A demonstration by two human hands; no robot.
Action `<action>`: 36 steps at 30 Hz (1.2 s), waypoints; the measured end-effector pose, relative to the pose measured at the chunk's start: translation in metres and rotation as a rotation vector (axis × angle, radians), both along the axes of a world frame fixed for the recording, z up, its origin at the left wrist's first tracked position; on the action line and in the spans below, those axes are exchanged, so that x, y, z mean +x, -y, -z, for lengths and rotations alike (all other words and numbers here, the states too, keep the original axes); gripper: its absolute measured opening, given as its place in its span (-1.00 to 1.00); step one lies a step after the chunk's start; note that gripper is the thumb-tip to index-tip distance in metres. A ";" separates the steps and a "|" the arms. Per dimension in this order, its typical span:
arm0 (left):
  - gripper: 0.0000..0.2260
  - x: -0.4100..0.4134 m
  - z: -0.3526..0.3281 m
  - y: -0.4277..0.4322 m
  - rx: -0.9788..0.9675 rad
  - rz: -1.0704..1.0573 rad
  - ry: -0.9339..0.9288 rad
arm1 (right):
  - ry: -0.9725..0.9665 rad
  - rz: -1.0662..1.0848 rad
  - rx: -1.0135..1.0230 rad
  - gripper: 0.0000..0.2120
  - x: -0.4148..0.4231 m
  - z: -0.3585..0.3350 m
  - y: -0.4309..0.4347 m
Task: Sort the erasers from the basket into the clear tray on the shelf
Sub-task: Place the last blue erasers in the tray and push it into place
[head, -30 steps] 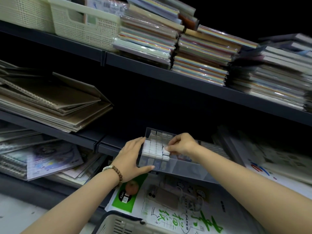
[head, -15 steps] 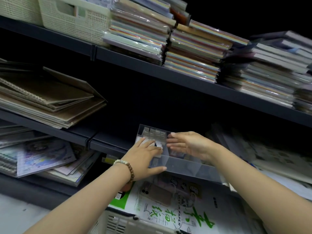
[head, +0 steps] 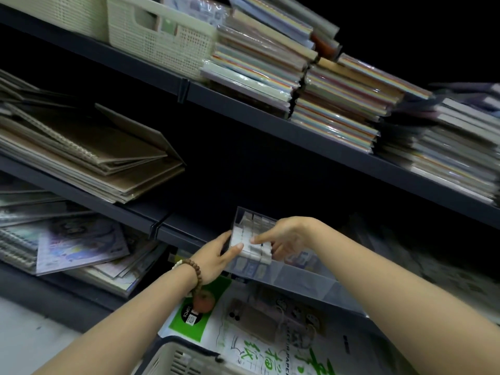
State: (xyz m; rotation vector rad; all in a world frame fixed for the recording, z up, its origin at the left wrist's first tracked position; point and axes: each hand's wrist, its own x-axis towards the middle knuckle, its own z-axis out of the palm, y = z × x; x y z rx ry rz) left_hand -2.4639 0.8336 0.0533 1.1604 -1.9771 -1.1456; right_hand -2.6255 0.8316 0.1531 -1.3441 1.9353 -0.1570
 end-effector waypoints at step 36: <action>-0.27 0.002 0.005 -0.006 -0.065 -0.111 -0.118 | 0.097 0.165 0.002 -0.34 0.019 0.017 0.002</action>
